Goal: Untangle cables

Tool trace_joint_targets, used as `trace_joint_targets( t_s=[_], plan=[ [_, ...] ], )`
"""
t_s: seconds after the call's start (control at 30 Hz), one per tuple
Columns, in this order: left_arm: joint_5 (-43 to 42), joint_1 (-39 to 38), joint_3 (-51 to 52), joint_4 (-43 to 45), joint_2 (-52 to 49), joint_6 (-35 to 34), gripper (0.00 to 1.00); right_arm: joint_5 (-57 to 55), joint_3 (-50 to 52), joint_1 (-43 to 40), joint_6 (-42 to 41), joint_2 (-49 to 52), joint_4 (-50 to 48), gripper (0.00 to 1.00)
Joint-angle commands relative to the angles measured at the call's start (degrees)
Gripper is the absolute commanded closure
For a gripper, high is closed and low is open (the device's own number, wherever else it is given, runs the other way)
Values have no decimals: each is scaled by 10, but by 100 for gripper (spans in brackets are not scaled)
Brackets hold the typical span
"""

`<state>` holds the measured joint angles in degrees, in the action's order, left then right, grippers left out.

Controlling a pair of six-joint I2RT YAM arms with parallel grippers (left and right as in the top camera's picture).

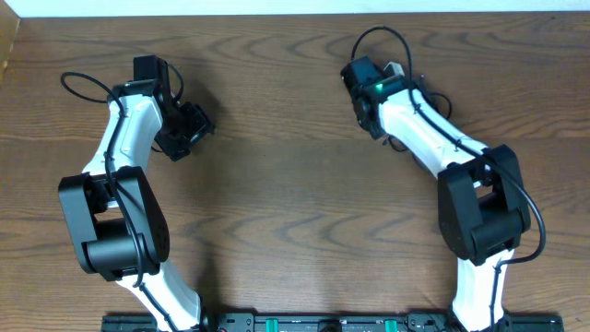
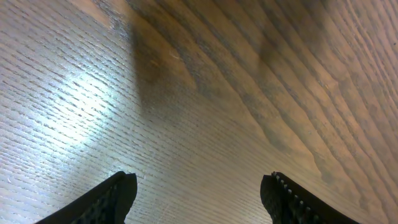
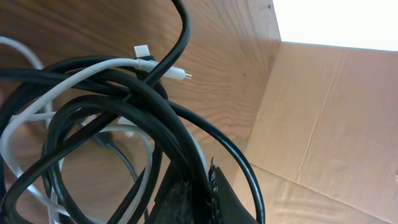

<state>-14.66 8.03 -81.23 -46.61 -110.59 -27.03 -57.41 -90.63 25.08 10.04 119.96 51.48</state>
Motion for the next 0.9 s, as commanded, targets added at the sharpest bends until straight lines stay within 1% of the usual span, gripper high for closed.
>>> trace_joint_targets(
  t_s=[0.0, 0.13, 0.2, 0.5, 0.53, 0.63, 0.7, 0.77, 0.87],
  plan=[
    [8, 0, 1, -2, -6, -1, 31, -38, 11, 16, 19, 2, -20, 94],
    [8, 0, 1, -2, -6, -1, 31, -65, 12, 33, 69, 2, -46, 88],
    [8, 0, 1, -2, -6, -1, 31, -65, 12, 47, 92, 2, -56, 87],
    [8, 0, 1, -2, -6, -1, 31, -51, 12, 143, 104, 2, -64, 86],
    [8, 0, 1, -2, -6, -1, 31, -40, 12, 153, 104, 2, -65, 87],
    [8, 0, 1, -2, -6, -1, 31, 28, 12, 174, 102, 2, -69, 80],
    [8, 0, 1, -2, -6, -1, 31, 93, 12, 177, 87, 2, -72, 70],
    [8, 0, 1, -2, -6, -1, 31, 161, 12, 172, 56, 2, -72, 62],
    [8, 0, 1, -2, -6, -1, 31, 230, 10, 147, 1, 0, -68, 59]
  ],
)
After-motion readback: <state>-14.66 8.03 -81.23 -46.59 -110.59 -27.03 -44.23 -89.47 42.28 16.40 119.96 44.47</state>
